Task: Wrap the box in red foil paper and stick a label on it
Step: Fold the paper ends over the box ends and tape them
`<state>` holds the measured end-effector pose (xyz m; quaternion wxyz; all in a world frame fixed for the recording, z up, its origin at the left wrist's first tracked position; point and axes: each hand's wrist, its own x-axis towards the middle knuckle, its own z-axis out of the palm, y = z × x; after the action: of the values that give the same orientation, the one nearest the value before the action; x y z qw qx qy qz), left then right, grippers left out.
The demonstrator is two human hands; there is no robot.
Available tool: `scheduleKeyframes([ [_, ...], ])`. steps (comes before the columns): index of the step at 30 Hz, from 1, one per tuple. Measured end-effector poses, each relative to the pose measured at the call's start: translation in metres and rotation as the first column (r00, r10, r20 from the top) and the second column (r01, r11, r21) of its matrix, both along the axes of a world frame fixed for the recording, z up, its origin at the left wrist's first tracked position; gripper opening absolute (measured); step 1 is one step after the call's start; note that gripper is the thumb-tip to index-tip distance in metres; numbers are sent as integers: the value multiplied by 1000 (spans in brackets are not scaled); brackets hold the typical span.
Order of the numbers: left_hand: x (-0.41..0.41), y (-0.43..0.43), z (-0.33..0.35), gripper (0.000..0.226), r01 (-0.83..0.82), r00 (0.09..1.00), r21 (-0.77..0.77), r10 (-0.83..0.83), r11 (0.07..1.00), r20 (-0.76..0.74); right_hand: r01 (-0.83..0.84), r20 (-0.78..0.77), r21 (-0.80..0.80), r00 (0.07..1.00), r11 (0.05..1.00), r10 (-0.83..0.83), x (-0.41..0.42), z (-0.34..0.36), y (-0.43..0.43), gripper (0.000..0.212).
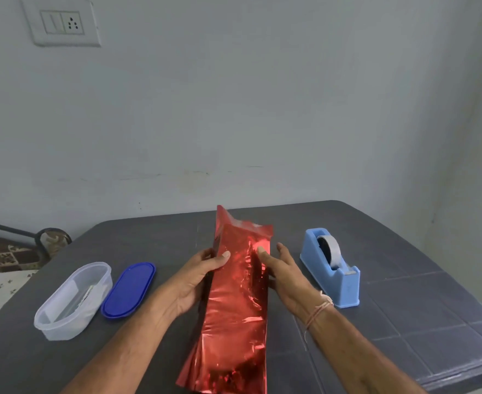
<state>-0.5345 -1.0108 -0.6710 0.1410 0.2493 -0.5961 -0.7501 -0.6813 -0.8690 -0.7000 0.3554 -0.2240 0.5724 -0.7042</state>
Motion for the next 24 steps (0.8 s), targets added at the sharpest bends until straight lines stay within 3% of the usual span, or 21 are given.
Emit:
scheduleKeyframes([
  [1,-1,3,2,54,6,1000,-10,-7,1000,-23,6,-10,-9,1000,1000,-6,-1,1,0,83],
  [3,-5,12,7,61,-23,998,-74,19,997,-61,15,-83,-13,996,1000,-16,-6,8,-1,53],
  [5,-10,23,11,72,-125,989,-219,105,968,-102,15,-125,-43,992,999,-20,-10,17,-1,31],
  [10,-19,49,11,74,-340,928,-503,196,795,-317,47,-163,-108,984,993,-65,-9,44,-2,40],
  [15,-17,44,11,76,-398,896,-451,234,799,-377,83,-194,-121,975,989,-106,-12,45,1,60],
  [20,-13,46,20,43,-368,897,-399,208,840,-389,2,-286,-47,958,999,-15,1,53,17,42],
  [24,-13,53,21,28,-354,897,-398,185,846,-402,-96,-282,-114,957,989,60,9,45,35,37],
])
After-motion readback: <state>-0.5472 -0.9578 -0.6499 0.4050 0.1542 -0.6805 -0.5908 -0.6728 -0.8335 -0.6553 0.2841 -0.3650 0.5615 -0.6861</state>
